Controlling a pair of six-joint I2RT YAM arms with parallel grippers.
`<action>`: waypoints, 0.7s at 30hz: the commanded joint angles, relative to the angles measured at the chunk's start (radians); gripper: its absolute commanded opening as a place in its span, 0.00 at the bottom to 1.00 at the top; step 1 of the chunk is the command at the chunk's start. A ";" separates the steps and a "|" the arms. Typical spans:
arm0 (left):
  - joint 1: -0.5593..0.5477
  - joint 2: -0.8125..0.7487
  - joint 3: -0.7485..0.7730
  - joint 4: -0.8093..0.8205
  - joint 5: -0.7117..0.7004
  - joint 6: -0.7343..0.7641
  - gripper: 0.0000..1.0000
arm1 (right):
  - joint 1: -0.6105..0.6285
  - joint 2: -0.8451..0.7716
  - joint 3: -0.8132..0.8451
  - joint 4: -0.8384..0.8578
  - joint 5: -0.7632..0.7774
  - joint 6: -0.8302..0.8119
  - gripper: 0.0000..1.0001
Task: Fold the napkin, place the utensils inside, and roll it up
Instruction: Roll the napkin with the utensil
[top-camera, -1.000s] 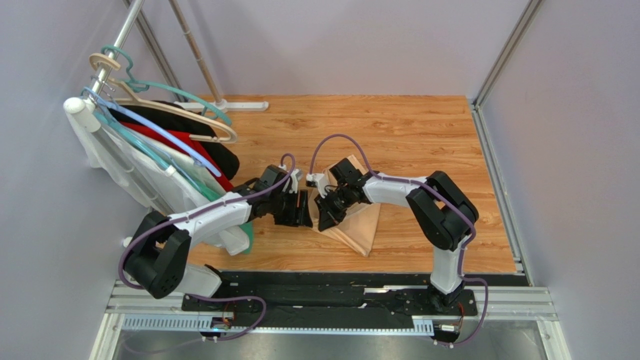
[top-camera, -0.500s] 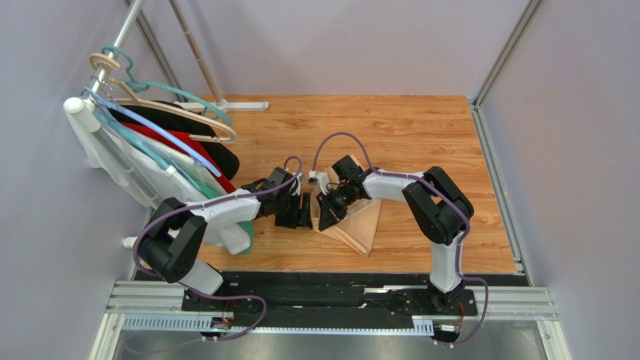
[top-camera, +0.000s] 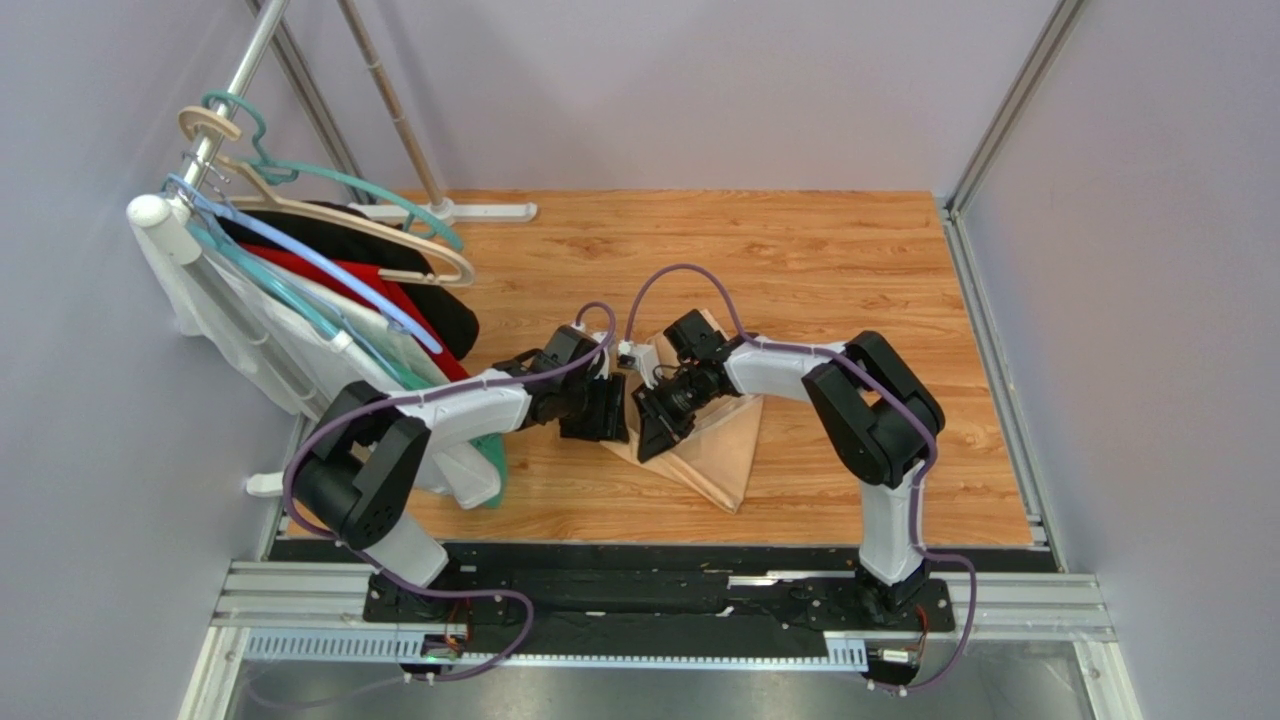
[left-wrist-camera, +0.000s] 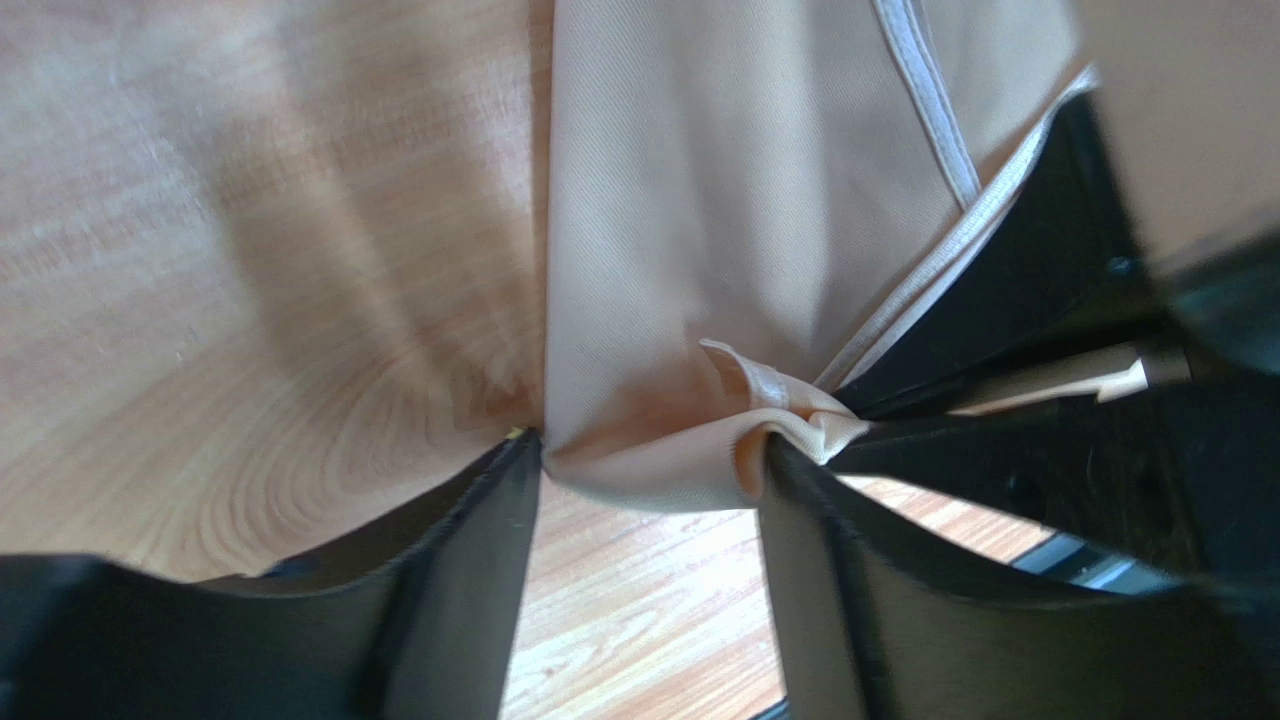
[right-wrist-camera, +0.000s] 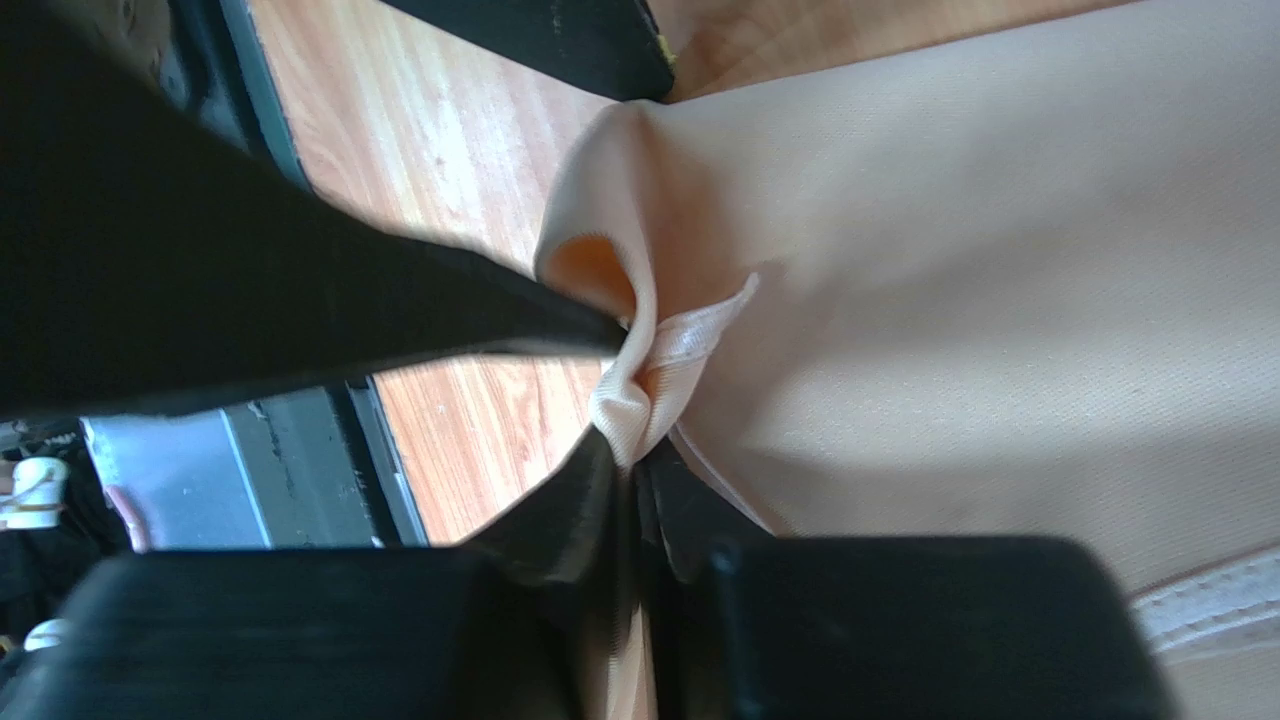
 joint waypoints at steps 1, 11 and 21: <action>-0.004 0.043 0.028 -0.001 -0.047 0.034 0.52 | -0.003 0.007 -0.017 -0.062 0.123 -0.020 0.23; -0.004 0.081 0.040 0.002 -0.016 0.029 0.38 | -0.007 -0.150 -0.044 -0.054 0.227 0.010 0.77; -0.004 0.129 0.071 0.001 0.020 0.039 0.38 | 0.023 -0.518 -0.201 -0.036 0.575 0.038 0.78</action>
